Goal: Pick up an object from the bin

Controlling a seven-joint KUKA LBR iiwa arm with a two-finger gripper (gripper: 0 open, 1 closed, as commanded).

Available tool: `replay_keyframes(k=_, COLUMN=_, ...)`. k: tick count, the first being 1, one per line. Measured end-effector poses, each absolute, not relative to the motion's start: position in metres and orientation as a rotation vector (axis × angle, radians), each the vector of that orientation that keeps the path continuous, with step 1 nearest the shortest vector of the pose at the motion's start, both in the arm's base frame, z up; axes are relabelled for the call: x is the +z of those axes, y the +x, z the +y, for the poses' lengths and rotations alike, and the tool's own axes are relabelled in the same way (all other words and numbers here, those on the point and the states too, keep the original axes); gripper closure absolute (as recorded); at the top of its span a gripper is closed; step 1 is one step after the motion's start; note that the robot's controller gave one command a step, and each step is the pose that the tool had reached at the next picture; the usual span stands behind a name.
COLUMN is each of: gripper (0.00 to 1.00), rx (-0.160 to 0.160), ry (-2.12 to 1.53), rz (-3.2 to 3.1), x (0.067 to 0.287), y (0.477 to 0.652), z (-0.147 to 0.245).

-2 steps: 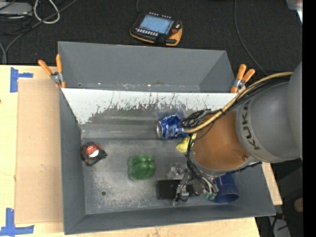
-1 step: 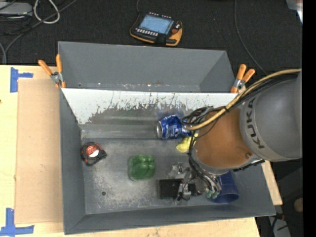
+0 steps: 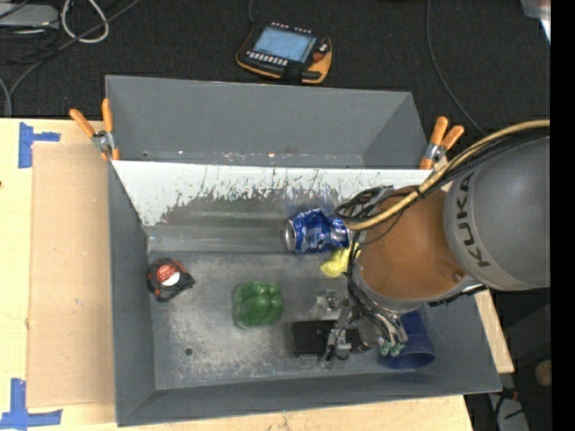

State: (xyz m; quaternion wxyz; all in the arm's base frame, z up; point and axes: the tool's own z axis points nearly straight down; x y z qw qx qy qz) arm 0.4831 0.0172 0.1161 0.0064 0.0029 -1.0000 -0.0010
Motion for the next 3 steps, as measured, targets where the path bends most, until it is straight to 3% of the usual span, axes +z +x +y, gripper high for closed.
replay_keyframes(k=2, gripper=1.00, rx=-0.003, ry=0.012, rz=-3.127, x=0.127, y=0.483, z=0.017)
replay_keyframes(k=3, gripper=1.00, rx=-0.004, ry=0.014, rz=-3.119, x=0.152, y=0.481, z=0.017)
